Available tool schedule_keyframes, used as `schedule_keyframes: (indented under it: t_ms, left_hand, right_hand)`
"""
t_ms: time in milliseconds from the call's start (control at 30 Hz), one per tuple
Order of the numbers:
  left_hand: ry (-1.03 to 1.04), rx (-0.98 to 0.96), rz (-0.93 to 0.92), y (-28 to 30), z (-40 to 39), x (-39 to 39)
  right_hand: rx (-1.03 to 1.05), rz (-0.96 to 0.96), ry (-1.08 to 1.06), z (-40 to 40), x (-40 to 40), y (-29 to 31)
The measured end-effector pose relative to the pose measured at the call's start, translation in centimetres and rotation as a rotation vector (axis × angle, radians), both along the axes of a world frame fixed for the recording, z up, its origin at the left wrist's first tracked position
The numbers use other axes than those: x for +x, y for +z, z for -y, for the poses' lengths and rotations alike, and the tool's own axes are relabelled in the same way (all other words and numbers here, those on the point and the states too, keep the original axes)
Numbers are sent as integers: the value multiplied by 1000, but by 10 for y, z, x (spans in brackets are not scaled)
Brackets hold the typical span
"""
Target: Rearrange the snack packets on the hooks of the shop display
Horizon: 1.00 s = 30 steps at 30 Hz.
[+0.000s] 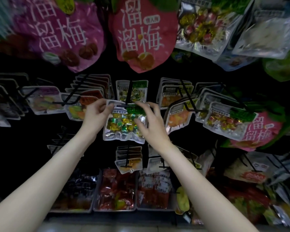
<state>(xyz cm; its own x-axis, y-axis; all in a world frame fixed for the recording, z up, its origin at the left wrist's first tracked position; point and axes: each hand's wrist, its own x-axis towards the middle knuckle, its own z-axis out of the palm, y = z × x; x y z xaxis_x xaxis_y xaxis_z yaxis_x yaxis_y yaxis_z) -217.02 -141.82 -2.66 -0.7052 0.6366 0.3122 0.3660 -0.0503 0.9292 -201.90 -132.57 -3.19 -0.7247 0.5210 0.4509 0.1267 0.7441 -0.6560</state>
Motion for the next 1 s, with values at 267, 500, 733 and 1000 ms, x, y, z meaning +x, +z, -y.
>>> schedule_keyframes:
  t_ms: [267,500,733,1000]
  left_hand:
    - [118,-85,-179,-12,-9,-5]
    - [86,-314,-304,-30,9,-3]
    - [9,-298,-340,-28,7,11]
    - [-168,-226,-400,-22,-50,66]
  right_hand:
    - [-33,87,-134,-14,-11,3]
    - [2,257,-331,-33,-57,1]
    - [32,163,-147,-6,-3,-16]
    - [-26,163,-283,-23,95,-11]
